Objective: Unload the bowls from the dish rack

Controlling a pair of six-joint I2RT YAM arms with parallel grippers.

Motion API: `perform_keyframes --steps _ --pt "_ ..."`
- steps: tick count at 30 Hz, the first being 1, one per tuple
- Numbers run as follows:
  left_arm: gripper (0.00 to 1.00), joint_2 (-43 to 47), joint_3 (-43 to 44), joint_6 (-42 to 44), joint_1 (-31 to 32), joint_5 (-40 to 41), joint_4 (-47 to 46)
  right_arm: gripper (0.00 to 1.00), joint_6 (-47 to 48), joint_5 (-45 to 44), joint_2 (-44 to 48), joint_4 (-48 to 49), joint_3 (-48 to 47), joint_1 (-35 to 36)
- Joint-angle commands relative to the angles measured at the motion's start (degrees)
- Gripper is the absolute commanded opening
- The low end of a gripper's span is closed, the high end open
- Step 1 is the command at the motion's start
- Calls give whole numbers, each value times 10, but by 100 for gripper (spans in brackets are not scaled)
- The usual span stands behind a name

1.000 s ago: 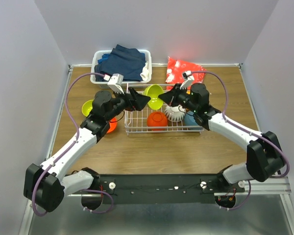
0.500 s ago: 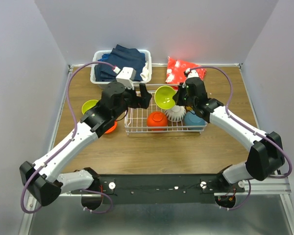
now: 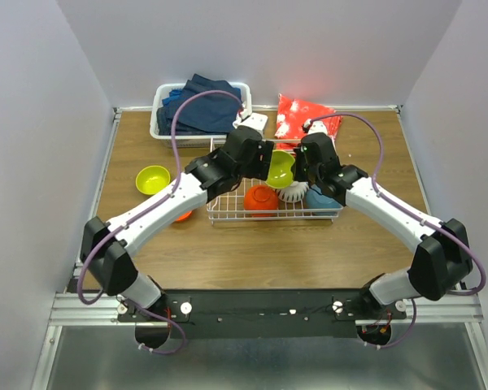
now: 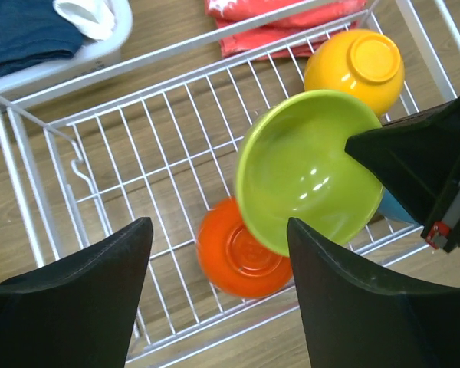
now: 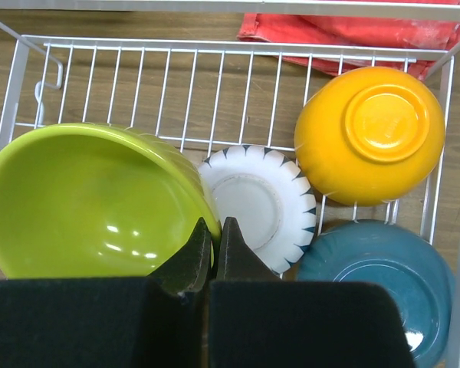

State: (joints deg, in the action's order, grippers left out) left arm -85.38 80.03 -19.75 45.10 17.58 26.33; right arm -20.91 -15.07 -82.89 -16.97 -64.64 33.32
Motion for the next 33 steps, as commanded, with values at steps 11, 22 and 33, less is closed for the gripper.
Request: perform_keyframes --steps 11,22,33 --pt "48 -133 91 -15 36 62 50 1 5 -40 32 19 26 7" --pt "15 -163 99 -21 44 99 41 1 1 -37 54 35 43 8" --pt "0 -169 117 -14 50 136 45 1 -7 -12 80 48 56 7"
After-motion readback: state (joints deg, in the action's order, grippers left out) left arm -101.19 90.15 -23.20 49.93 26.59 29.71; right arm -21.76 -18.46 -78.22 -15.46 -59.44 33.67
